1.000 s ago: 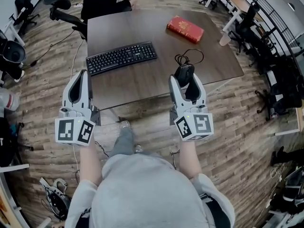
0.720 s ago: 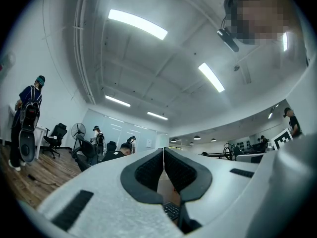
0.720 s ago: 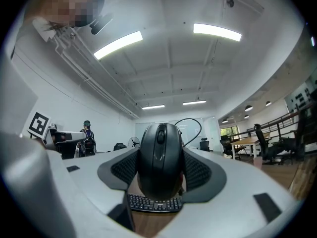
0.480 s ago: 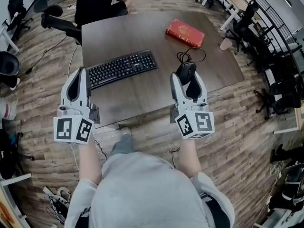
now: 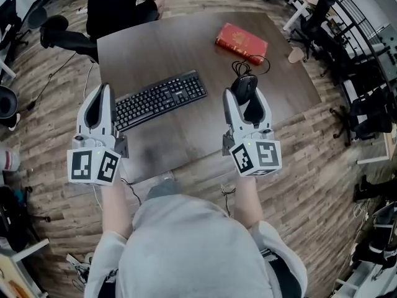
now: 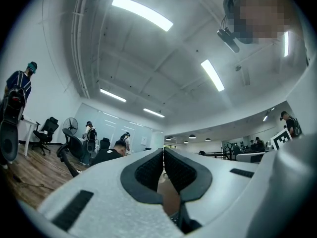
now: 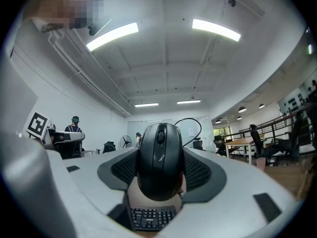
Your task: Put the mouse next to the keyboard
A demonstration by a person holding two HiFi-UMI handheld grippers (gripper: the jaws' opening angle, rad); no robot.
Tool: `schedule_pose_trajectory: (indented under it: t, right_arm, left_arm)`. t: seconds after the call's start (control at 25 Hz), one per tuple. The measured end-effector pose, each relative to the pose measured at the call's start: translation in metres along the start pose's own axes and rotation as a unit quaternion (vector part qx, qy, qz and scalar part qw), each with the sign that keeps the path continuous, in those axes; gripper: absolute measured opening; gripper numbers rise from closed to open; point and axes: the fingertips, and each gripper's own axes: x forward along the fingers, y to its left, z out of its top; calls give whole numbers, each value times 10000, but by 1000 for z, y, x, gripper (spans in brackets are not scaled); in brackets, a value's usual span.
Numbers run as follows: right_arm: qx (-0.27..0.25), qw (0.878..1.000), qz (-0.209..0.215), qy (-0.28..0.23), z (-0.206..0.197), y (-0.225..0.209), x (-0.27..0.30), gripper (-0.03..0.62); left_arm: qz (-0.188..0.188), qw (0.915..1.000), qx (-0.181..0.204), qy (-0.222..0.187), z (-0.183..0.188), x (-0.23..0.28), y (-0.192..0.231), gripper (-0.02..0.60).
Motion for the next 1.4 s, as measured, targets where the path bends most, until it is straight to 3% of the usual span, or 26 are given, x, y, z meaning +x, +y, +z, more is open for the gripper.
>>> schedule_pose_trajectory:
  t: [0.44, 0.72, 1.08, 1.4]
  right_arm:
    - [43, 9997, -248, 60, -13, 2, 44, 256]
    - [132, 9989, -328, 301, -30, -11, 58, 256]
    - [65, 9960, -228, 856, -66, -37, 90, 256]
    - [85, 9873, -48, 1588, -118, -72, 125, 256]
  left_arm:
    - [-256, 9996, -79, 96, -17, 40, 39, 12]
    - [-226, 9993, -245, 176, -32, 51, 47, 11]
    - [28, 9990, -321, 310, -47, 60, 51, 12]
    - [487, 9978, -283, 357, -55, 68, 53, 11]
